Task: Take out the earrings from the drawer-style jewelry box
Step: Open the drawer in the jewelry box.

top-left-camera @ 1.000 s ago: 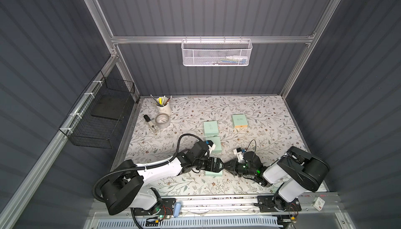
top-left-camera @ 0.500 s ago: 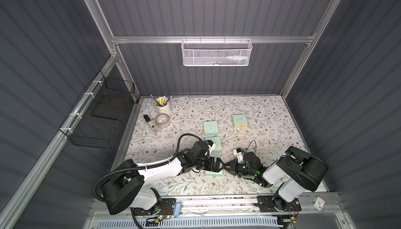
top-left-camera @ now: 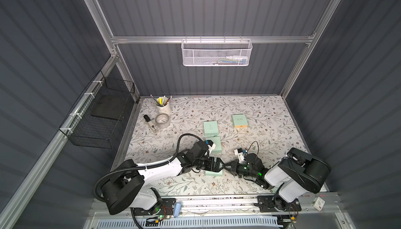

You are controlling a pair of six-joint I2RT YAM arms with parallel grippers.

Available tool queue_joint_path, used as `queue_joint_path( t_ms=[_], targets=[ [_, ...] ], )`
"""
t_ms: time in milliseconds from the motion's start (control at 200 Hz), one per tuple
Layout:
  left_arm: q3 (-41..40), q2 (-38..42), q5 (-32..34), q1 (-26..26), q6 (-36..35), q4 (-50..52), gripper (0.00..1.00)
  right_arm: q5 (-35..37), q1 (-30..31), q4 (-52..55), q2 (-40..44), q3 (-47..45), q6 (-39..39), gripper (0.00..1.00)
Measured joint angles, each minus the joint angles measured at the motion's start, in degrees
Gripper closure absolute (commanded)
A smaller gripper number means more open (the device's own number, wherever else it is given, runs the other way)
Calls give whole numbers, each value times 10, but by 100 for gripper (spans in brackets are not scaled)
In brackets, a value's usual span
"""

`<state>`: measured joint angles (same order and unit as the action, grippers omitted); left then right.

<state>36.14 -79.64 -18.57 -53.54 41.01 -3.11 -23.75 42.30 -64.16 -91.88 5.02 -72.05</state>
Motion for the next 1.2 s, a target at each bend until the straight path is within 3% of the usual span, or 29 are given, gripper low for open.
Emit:
queue_joint_path(
  t_ms=[825,1201],
  targets=[
    [-6,-1,8,-2,2,-18,0,22,-24,-50,-1,-41,-17,100],
    [-8,-1,10,-2,2,-24,0,36,-51,31,75,-44,-14,100]
  ],
)
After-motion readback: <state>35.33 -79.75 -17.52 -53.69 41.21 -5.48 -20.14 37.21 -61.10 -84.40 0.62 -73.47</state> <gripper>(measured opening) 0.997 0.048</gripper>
